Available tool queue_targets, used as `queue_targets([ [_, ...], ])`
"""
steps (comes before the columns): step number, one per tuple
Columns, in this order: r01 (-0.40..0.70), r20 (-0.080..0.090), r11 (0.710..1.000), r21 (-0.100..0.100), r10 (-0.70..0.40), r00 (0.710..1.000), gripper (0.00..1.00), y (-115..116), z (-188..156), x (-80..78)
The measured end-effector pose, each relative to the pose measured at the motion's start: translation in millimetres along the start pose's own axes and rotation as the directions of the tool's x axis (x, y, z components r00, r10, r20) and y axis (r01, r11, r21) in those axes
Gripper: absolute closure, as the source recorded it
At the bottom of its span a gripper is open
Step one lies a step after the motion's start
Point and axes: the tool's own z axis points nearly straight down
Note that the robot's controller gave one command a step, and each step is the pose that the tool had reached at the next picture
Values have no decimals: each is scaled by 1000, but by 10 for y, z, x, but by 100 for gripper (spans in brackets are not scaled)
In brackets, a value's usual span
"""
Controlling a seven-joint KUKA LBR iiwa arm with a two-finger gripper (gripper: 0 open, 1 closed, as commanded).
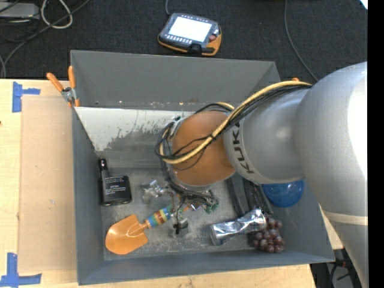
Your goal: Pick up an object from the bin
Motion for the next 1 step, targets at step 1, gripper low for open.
queue_targets([
  [1, -242, -25, 970, -3, 242, 970, 100, -51, -27, 133],
])
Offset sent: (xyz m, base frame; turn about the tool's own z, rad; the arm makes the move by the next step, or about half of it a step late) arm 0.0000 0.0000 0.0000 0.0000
